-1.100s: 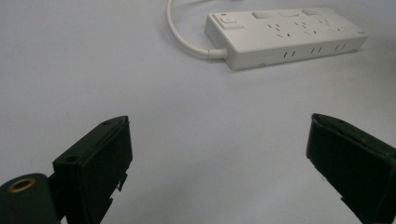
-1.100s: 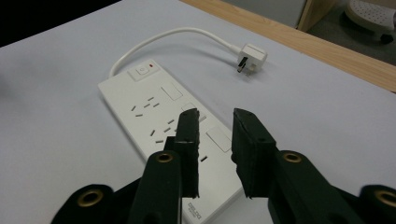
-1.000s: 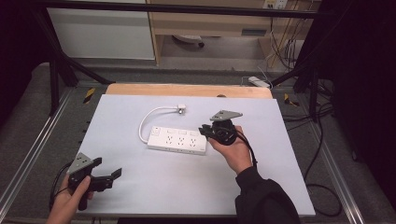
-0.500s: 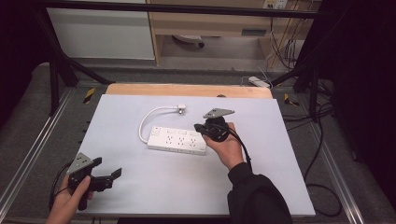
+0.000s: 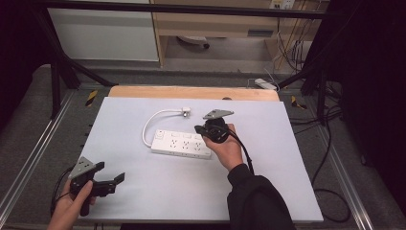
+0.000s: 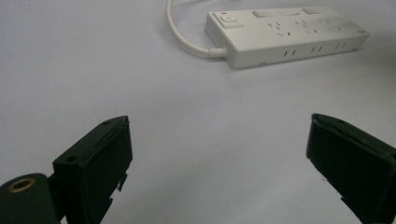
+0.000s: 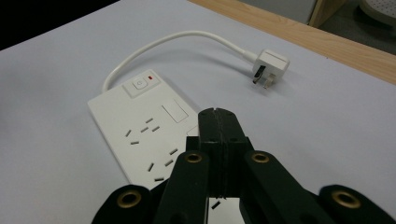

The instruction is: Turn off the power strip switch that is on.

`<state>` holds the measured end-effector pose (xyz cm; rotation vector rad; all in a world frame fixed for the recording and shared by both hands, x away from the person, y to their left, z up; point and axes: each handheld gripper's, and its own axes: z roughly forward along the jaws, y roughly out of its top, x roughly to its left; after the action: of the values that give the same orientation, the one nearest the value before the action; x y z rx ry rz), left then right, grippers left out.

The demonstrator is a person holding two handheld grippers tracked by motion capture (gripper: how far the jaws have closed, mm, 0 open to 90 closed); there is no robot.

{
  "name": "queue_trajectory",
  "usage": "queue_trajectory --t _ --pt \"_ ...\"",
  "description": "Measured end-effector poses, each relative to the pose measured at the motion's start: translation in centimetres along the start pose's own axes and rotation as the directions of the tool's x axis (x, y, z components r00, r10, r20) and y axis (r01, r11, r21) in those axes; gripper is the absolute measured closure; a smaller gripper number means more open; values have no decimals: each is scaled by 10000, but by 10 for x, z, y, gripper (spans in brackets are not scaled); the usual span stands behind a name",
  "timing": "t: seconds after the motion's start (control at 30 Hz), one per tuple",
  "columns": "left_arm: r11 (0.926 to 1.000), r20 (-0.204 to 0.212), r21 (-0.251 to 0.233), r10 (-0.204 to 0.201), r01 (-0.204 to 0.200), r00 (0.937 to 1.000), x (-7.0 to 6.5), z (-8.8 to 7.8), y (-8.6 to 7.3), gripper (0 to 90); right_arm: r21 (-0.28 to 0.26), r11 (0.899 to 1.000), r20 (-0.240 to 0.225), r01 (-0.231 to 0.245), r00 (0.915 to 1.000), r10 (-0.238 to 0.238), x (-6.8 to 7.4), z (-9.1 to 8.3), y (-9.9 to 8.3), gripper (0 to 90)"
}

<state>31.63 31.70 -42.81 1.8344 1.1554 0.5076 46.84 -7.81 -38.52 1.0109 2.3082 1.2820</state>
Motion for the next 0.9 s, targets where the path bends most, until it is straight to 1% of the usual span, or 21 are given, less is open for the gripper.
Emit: queue_trajectory --t 0.2,0.43,0.53,0.63,0.73,0.9 --pt "10000 8 -3 -26 26 10000 0 0 0 69 144 9999 32 23 10000 -23 0 8 1 900" --pt "10000 2 3 -21 21 10000 1 0 0 69 330 9993 0 191 9998 -191 2 16 4 900" --pt "10000 -7 -9 -18 18 10000 1 0 0 69 433 9985 -6 328 9995 -328 4 22 5 900" --pt "10000 1 -11 -19 19 10000 1 0 0 69 452 9985 5 315 9995 -316 6 26 5 900" --pt "10000 4 -6 -12 12 10000 1 0 0 69 496 9982 127 341 9993 -347 5 28 6 900" --pt "10000 0 -17 -8 8 10000 1 0 0 69 637 9973 126 370 9992 -379 5 32 6 900"
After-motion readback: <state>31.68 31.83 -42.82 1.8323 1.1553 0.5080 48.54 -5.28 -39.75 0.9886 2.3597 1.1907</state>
